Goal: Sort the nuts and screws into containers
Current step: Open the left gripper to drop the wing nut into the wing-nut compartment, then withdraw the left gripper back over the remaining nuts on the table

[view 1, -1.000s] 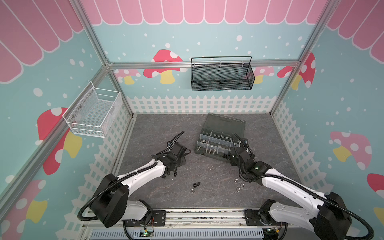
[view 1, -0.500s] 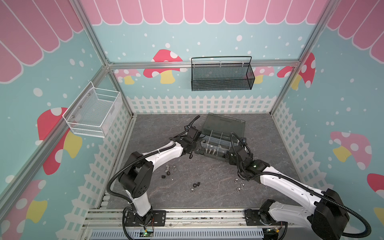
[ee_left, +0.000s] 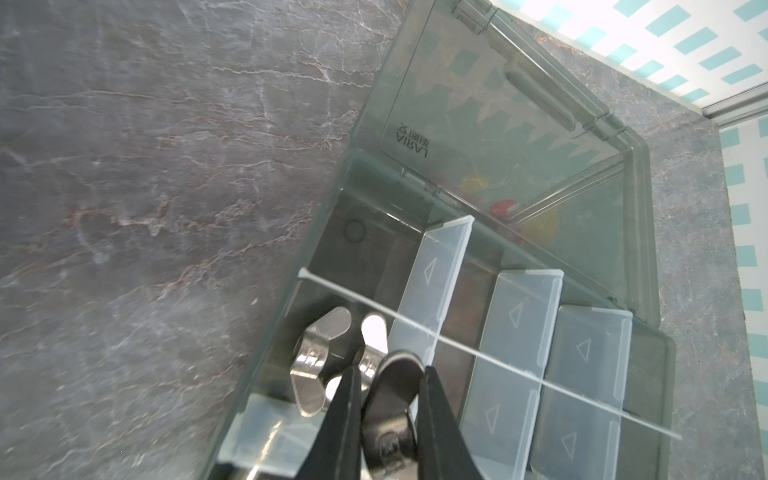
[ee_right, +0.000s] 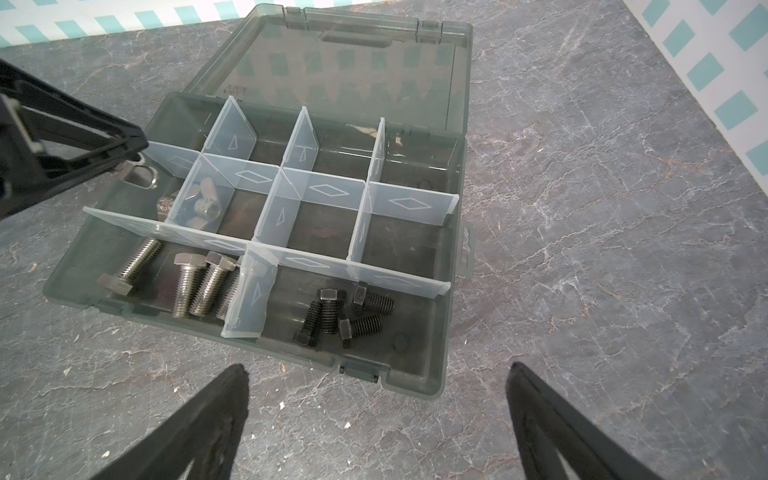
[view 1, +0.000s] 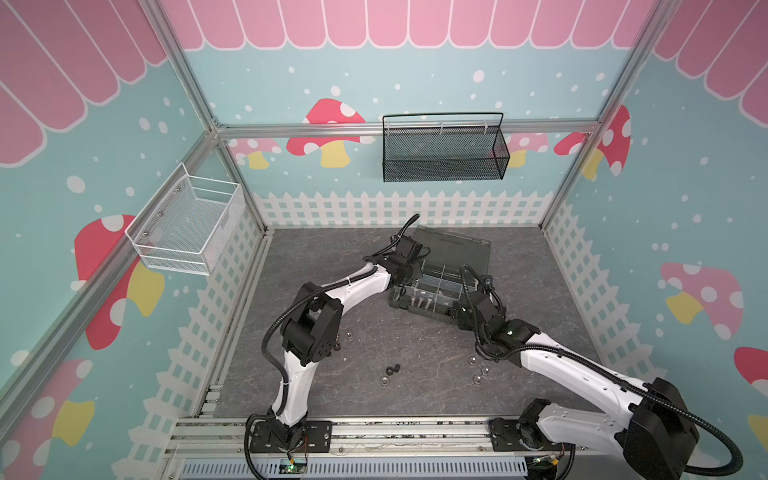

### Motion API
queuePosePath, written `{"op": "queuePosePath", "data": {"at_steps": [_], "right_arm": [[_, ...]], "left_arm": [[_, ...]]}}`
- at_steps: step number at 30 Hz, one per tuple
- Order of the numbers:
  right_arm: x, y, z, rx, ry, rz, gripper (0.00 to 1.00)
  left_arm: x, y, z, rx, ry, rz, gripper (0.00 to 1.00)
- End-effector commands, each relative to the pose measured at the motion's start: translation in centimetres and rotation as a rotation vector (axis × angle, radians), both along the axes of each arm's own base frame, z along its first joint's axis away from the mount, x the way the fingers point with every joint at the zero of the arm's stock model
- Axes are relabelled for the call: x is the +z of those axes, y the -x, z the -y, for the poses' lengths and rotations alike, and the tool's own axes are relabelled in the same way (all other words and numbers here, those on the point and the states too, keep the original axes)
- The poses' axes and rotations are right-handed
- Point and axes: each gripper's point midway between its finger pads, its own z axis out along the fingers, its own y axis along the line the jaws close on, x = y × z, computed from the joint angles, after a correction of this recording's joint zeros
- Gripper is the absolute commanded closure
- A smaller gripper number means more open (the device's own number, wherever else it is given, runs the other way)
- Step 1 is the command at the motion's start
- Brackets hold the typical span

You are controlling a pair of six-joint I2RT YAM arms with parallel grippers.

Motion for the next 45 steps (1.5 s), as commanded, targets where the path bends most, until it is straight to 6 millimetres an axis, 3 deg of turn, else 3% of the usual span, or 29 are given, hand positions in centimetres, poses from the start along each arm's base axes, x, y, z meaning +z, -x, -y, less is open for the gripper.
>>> {"op": "queuePosePath", "data": {"at_steps": [1,8,13,18,27,37,45], "right_arm": [[1.2,0.0,0.2,-0.006,-0.012,0.028,0.02],[1.1,0.1,0.3,-0.005,-0.014,0.027,0.02],[0.9,0.2,0.3,-0.004,-0.016,0.022,0.02],[1.2,0.2,0.4,-0.006,-0.018,0.030,0.02],[1.3,0.3,0.6,-0.011,-0.015,0.037,0.02],[0.9,0.2,0.4,-0.009,-0.014,0.030,0.02],[0.7,0.0,0.1,0.001,-0.016,0.024,0.02]], "left_arm": [[0.0,-0.4,-0.1,-0.003,-0.017,-0.008,0.86],[-0.8,-0.7,-0.8,0.018,-0.037,-0.018,0.79],[-1.0,-0.6,-0.9,0.017,-0.041,-0.026,0.68],[-0.5,-0.5,-0.8,0.012,-0.029,-0.022,0.61],[1.7,0.6,-1.7,0.017,-0.023,0.005,0.59],[3.7,5.3,-6.4,0.087,-0.065,0.059,0.51],[2.7,10.0,-11.8,0.168,-0.135,0.057,0.37]]}}
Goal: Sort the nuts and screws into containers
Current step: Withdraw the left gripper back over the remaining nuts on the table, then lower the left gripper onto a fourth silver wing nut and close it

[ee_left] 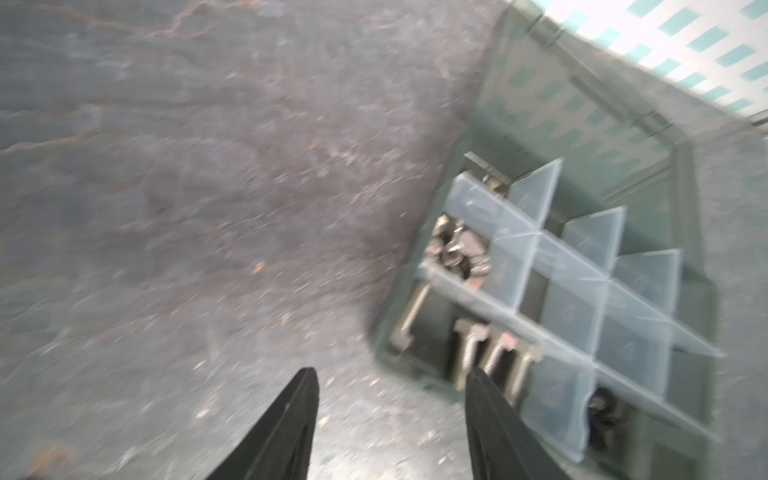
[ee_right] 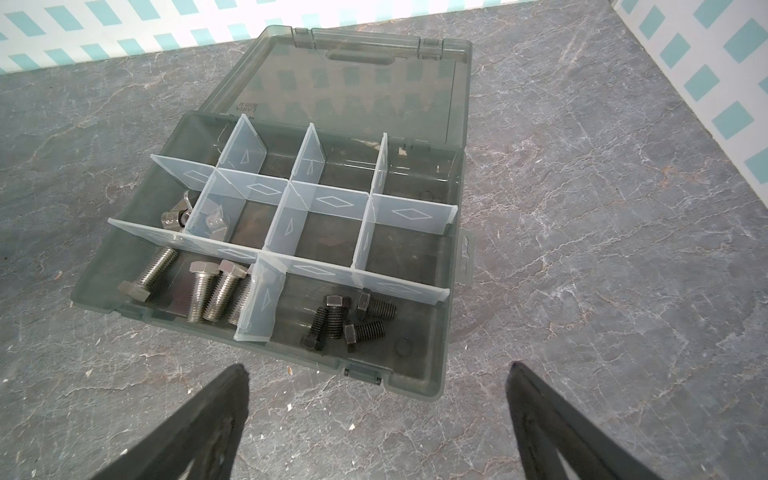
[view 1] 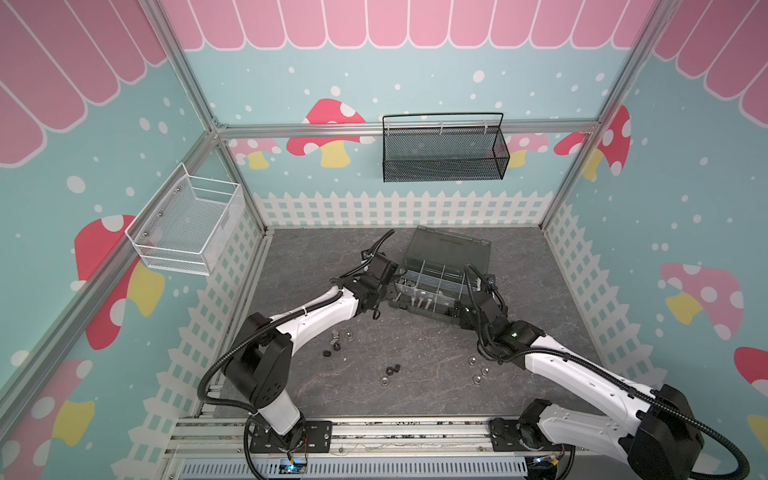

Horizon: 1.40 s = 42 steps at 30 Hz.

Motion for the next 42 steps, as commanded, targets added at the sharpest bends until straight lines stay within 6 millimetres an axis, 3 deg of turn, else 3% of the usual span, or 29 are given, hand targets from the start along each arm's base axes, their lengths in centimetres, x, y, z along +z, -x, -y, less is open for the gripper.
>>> {"op": "queuePosePath", "data": {"at_steps": [1,13,23,28,42], "right_arm": [[-0.2,-0.1,0.0,-0.002,0.000,-0.002,0.02],[0.0,-0.1,0.1,-0.005,0.004,0.005,0.02],[0.3,0.0,0.1,-0.003,0.002,-0.003,0.02],[0.5,-0.1,-0.1,0.001,0.005,-0.008,0.02],[-0.1,0.1,0.3,-0.015,0.011,-0.018,0.02]], "left_arm": [[-0.3,1.3,-2.6,0.071,-0.040,0.017,0.33],[-3.9,8.8,-11.1,0.190,-0.127,-0.078,0.00],[-5.8,13.0,-16.6,0.276,-0.112,-0.161,0.00],[-6.4,13.6,-17.4,0.278,-0.095,-0.181,0.00],[-7.8,13.9,-16.6,0.183,-0.110,-0.286,0.13]]}}
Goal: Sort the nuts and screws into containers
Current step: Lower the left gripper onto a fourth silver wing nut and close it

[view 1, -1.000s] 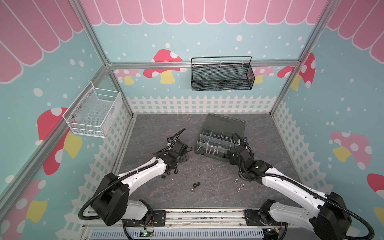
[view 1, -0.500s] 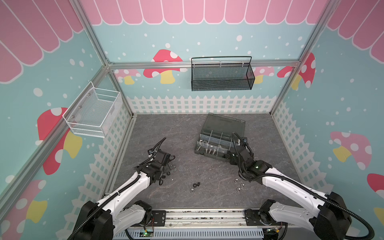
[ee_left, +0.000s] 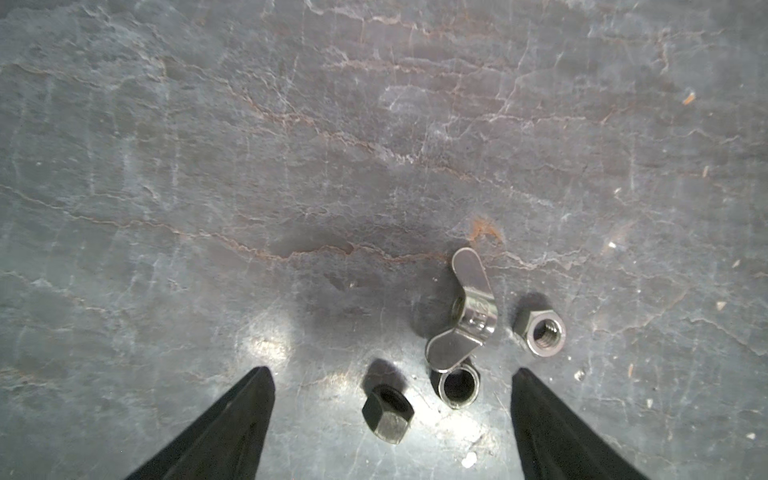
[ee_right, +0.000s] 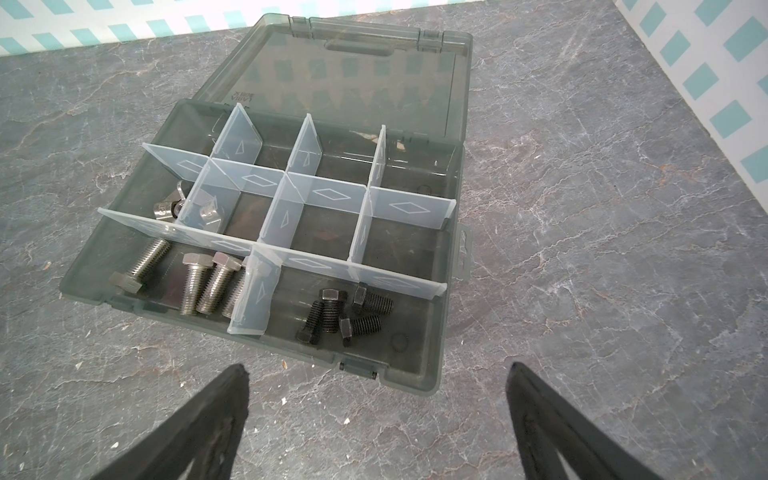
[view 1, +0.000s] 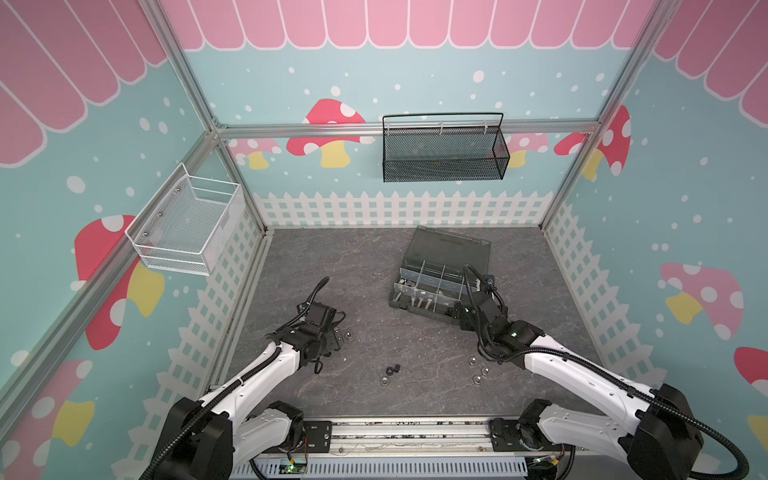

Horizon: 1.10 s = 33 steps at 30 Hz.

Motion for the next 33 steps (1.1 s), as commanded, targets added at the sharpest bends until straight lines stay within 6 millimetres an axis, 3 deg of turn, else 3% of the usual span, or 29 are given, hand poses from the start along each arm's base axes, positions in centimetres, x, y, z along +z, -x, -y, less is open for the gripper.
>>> {"op": "queuePosePath", "data": {"at_steps": [1,13,33], "right_arm": [[0.1,-0.1,0.2,-0.023,-0.003,-0.004,0.02],[-0.4,-0.1,0.2,-0.030,0.003,-0.016,0.02],[-0.2,-0.2,0.4,-0.039,0.005,-0.008,0.02]], "left_arm": [[0.2,0.0,0.2,-0.028,-0.002,-0.025,0.15],[0.3,-2.4,0.9,-0.092,-0.033,-0.040,0.33],[-3.4,-4.1,2.3,-0.126,-0.032,-0.146,0.54]]}}
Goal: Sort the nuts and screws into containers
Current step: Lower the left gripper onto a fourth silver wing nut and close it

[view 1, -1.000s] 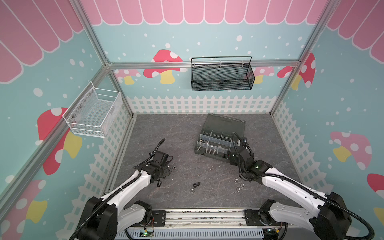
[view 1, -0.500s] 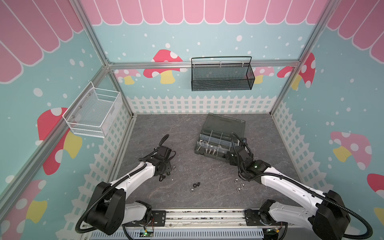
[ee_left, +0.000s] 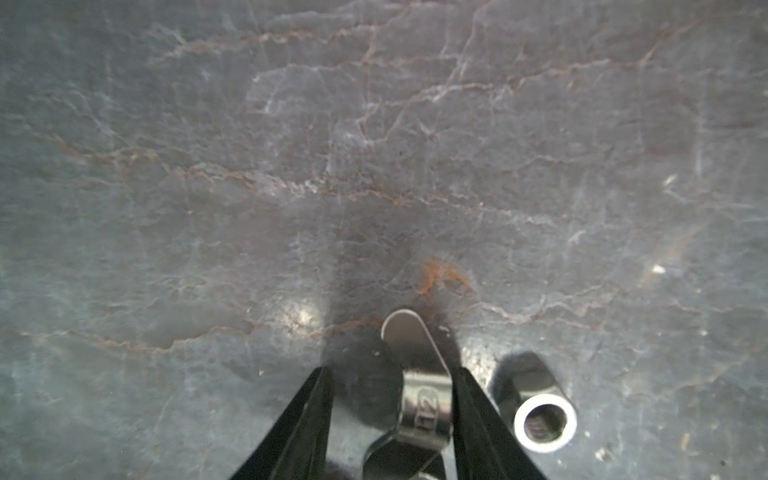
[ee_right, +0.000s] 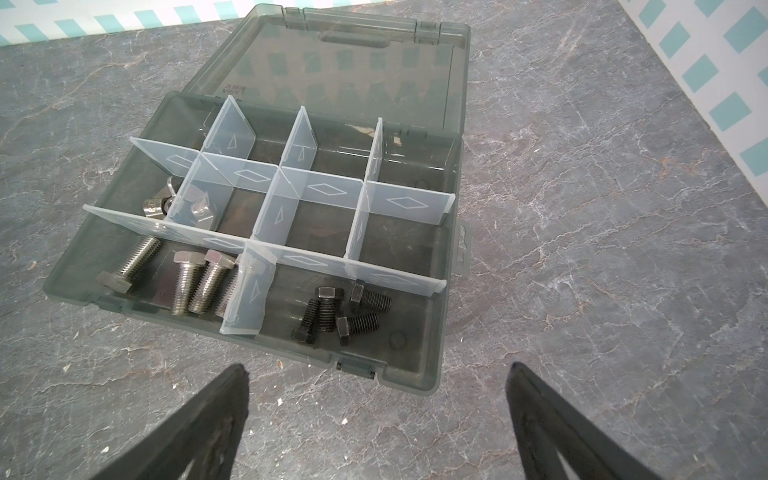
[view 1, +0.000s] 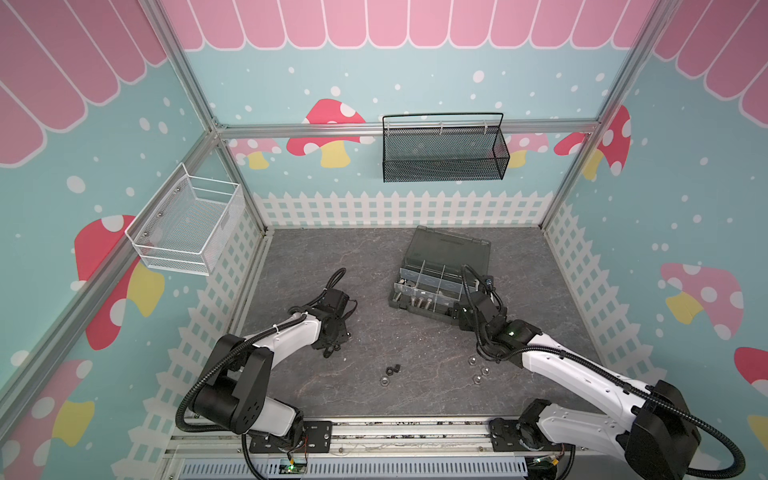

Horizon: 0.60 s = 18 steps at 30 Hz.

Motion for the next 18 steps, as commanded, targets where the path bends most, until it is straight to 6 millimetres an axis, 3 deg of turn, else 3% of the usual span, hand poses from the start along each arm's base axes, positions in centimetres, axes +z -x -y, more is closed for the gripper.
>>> {"op": "queuePosePath", "data": {"at_steps": [1,18], "right_arm": [[0.40,-0.02,0.44,-0.031,-0.002,0.006,0.02],[0.58,0.13,0.62,-0.035,-0.007,0.015,0.02]], "left_arm": [[-0.09,-0.69,0.12,0.009,0.005,0.007,0.55],[0.31,-0.54,0.05,0.037,0.018,0.024,0.85]]}}
